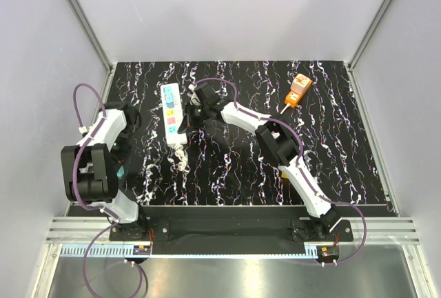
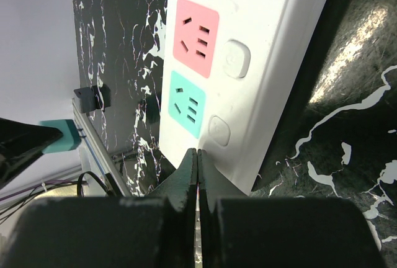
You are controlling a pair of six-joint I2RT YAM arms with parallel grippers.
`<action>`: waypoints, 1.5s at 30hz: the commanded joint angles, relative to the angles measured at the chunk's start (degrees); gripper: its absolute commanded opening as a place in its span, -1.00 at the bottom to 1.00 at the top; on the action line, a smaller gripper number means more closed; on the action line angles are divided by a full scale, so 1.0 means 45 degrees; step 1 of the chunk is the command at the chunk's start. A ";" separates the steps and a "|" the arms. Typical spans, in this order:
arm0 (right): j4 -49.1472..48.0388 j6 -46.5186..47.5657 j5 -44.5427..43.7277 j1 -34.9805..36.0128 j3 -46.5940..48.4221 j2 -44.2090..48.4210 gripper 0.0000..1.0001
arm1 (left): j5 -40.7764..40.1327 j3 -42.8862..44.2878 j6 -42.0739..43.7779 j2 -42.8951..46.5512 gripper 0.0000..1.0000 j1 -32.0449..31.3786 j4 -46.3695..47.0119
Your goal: Pull the plug off the socket
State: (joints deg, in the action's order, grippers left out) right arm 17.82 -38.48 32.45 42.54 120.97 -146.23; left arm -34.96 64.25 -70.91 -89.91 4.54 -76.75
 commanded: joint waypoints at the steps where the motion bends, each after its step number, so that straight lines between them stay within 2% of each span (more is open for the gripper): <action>1: 0.1547 0.0758 -0.1097 0.0077 -0.0221 -0.0922 -1.00 | -0.0649 -0.0312 -0.0648 -0.0001 -1.00 0.0241 -0.2360; 11: 0.1566 0.0816 -0.1078 0.0096 -0.0241 -0.0902 -1.00 | -0.0786 -0.0918 -0.0140 -0.1523 -1.00 0.1101 -0.0992; 29: 0.1547 0.0855 -0.1000 0.0096 -0.0221 -0.0902 -1.00 | -0.0864 -0.0957 0.0368 -0.2579 -0.98 0.1180 -0.0113; 34: 0.1566 0.0856 -0.0999 0.0096 -0.0221 -0.0902 -1.00 | -0.0708 -0.0976 0.0563 -0.2638 -0.81 0.1199 0.0102; 36: 0.1547 0.0856 -0.0980 0.0077 -0.0202 -0.0921 -1.00 | -0.0746 -0.0957 0.0603 -0.2599 -0.64 0.1180 0.0122; 38: 0.1547 0.0875 -0.0980 0.0077 -0.0221 -0.0902 -1.00 | -0.0766 -0.0938 0.0603 -0.2462 -0.35 0.1199 0.0142; 39: 0.1547 0.0875 -0.0980 0.0096 -0.0202 -0.0902 -1.00 | -0.0766 -0.0918 0.0622 -0.2384 -0.29 0.1180 0.0161; 41: 0.1547 0.0875 -0.0961 0.0096 -0.0202 -0.0921 -1.00 | -0.0728 -0.0879 0.0681 -0.2150 0.04 0.1180 0.0219; 42: 0.1547 0.0875 -0.0960 0.0077 -0.0183 -0.0922 -1.00 | -0.0630 -0.0860 0.0797 -0.2072 0.29 0.1199 0.0258; 45: 0.1566 0.0875 -0.0941 0.0096 -0.0163 -0.0922 -1.00 | -0.0377 -0.0801 0.1167 -0.1779 0.43 0.1180 0.0434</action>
State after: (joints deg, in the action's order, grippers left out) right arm 17.80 -37.93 32.56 42.54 120.99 -146.23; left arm -36.01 59.96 -67.02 -100.92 9.52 -75.07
